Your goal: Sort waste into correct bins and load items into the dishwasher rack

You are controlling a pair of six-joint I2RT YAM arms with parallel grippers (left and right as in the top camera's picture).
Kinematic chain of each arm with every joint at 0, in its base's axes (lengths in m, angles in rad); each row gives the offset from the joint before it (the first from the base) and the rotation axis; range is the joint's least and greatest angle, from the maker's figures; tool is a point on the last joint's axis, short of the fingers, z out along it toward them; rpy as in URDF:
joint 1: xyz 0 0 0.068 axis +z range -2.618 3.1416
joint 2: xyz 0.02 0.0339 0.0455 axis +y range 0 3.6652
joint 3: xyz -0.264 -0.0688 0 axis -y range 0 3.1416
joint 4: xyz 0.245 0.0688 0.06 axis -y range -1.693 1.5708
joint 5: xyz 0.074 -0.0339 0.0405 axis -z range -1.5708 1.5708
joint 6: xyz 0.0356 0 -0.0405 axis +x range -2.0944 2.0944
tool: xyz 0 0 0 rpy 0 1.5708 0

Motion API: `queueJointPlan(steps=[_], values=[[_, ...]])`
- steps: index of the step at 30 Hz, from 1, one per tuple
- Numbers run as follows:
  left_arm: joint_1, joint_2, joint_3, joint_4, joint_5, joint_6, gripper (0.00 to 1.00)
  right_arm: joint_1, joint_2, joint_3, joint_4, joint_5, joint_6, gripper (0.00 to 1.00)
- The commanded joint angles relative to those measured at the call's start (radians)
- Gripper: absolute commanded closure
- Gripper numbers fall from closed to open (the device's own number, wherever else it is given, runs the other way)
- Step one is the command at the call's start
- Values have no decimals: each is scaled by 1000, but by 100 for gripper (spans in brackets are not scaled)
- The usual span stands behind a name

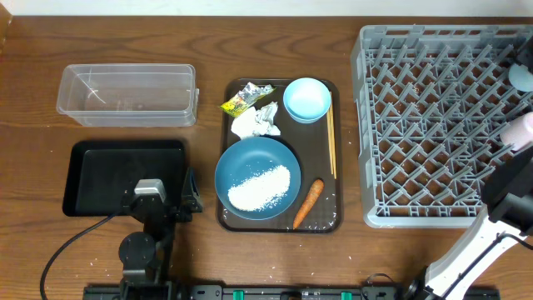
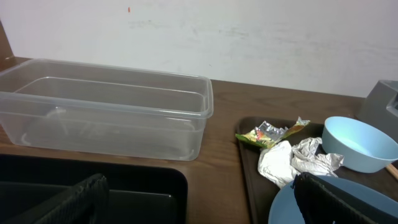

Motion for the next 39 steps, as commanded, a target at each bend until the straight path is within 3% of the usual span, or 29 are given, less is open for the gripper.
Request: queueJointPlan(steps=[1,3,4,12,15,20,23,27,31,39], values=[[5,-5,-27,-16,14,13,3,-7,3,4,0,19,-13,28],[5,-5,-27,-16,14,13,3,-8,3,4,-7,19,-13,10],[5,-5,-27,-16,14,13,3,-9,3,4,-11,19,-14,7],[5,-5,-27,-16,14,13,3,-6,-31,8,-55,-33,-59,4],[5,-5,-27,-15,14,13,3,3,-83,8,-65,-203,-58,4],[5,-5,-27,-16,14,13,3,50,-171,8,-61,-714,-59,6],[5,-5,-27,-16,14,13,3,134,-193,8,-68,-815,-89,9],[5,-5,-27,-16,14,13,3,303,-187,6,-126,-699,-137,15],[5,-5,-27,-15,14,13,3,521,-146,-3,-151,-477,-137,31],[5,-5,-27,-16,14,13,3,864,25,-10,-134,-186,-90,28]])
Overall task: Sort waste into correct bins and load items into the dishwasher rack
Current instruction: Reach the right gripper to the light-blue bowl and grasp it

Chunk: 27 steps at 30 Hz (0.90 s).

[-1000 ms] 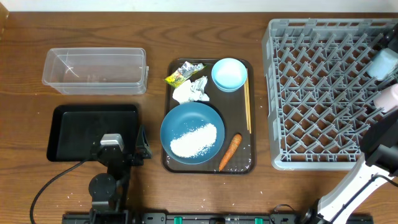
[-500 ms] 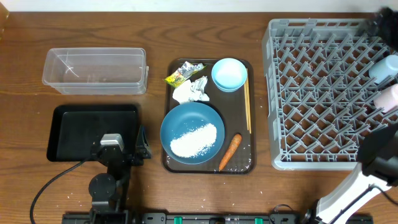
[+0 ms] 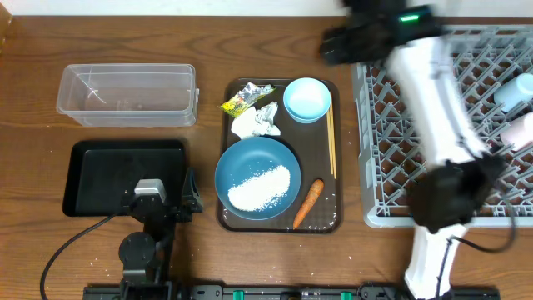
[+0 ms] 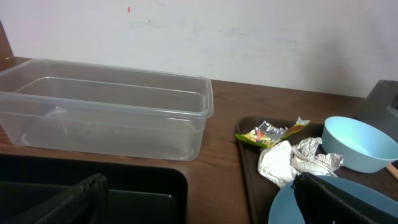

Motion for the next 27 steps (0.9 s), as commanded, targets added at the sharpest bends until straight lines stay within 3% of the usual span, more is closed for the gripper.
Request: queueJointPlan(steps=[1,9,12,17,27], values=[[5,-5,-27,-16,14,13,3,91,87,-14,4,179,32,28],[5,-5,-27,-16,14,13,3,225,240,-14,-7,305,85,32],[5,-5,-27,-16,14,13,3,228,259,-14,-15,316,84,33],[5,-5,-27,-16,14,13,3,220,273,-14,-18,320,84,45],[5,-5,-27,-16,14,13,3,224,275,-60,-12,319,85,52]])
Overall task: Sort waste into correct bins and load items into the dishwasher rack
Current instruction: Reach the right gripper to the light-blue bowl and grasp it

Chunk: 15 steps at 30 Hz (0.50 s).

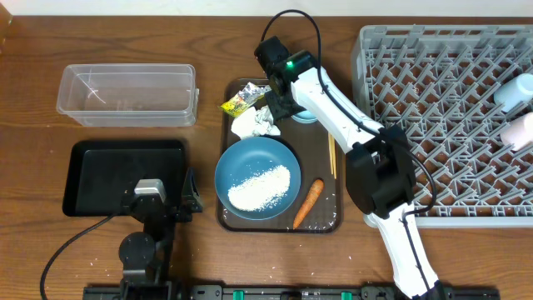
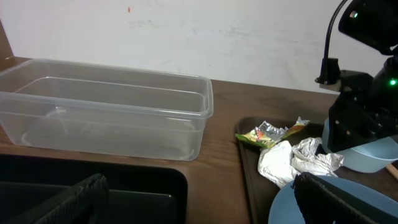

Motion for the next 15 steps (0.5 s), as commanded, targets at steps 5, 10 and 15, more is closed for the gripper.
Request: queueJointPlan(steps=[5,10,15], values=[[5,-5,-27,-15,14,13,3,-5,11,-56,8,25,9,51],[5,-5,-27,-16,14,13,3,-6,11,-56,3,23,8,67],[5,-5,-27,-16,14,13,3,-8,10,9,-55,21,8,97]])
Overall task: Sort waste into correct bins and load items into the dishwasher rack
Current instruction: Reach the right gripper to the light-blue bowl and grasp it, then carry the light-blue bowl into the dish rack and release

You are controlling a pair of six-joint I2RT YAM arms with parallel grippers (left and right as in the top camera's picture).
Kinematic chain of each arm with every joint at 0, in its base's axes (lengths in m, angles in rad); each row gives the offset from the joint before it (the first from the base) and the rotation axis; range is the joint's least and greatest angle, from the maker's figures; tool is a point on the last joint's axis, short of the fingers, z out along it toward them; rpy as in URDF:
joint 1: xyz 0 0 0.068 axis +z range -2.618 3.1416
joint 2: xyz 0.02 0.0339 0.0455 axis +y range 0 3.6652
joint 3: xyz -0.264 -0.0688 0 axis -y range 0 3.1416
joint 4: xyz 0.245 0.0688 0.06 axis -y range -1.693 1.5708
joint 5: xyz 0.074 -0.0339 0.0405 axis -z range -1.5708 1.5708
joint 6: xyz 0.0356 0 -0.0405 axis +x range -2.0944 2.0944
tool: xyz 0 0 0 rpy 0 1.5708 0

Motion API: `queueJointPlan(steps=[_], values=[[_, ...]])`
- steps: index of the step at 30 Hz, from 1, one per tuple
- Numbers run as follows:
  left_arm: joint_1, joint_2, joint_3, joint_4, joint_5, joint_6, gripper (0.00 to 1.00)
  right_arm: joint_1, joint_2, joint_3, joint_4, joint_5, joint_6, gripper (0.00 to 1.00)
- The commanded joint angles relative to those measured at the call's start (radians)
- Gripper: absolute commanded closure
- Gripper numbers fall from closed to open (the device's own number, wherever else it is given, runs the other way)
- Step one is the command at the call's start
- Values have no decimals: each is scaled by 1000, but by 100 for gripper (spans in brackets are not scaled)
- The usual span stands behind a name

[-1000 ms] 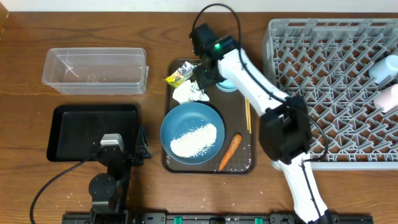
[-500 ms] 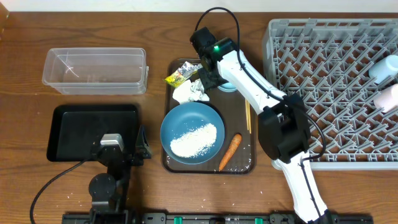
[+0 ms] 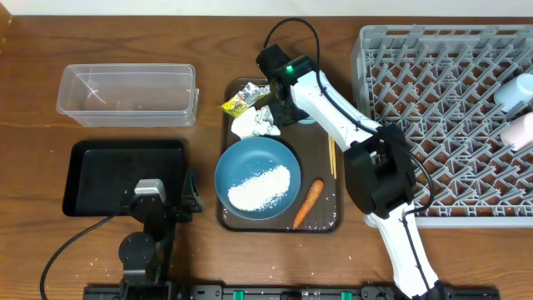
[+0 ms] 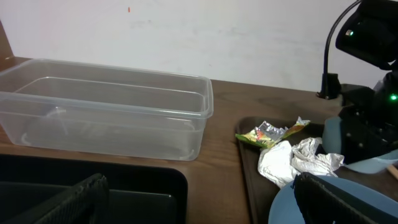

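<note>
On the brown tray (image 3: 333,218) lie a blue plate of white rice (image 3: 258,179), a carrot (image 3: 307,202), chopsticks (image 3: 331,146), a yellow-green wrapper (image 3: 240,101) and a crumpled white napkin (image 3: 252,125). My right gripper (image 3: 280,109) reaches over the tray's back, between the napkin and the small light-blue bowl (image 4: 373,164), and hides most of the bowl. Whether its jaws are open or shut does not show. My left gripper (image 4: 199,199) rests open by the black bin (image 3: 104,171), nothing between its fingers.
A clear plastic container (image 3: 127,94) stands at the back left. The grey dishwasher rack (image 3: 441,125) fills the right side, with a white cup (image 3: 520,87) and a pink cup (image 3: 520,132) at its right edge. The right arm's cable loops behind the tray.
My right gripper has shifted slightly lower and nearer over the small bowl and napkin, hiding more of the bowl in the left wrist view. Everything else is unchanged.
The right arm was first at the rack's right edge by the pink cup. Then it showed blurred across the rack, a white cup now in the rack too. Half a second ago it hung over the tray's back, where it has settled lower. The left arm never moved.
</note>
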Motion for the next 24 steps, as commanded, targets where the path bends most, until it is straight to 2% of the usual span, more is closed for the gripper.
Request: queueJointPlan(steps=[1,14,17,19,24], values=[[5,-5,-27,-16,14,13,3,-12,7,82,-47,13,9,99],[5,-5,-27,-16,14,13,3,-122,-124,551,-294,-63,-71,99],[5,-5,-27,-16,14,13,3,-217,-175,573,-303,-121,-71,95],[5,-5,-27,-16,14,13,3,-305,-197,573,-317,-202,-71,99],[5,-5,-27,-16,14,13,3,-577,-190,558,-369,-495,-79,99]])
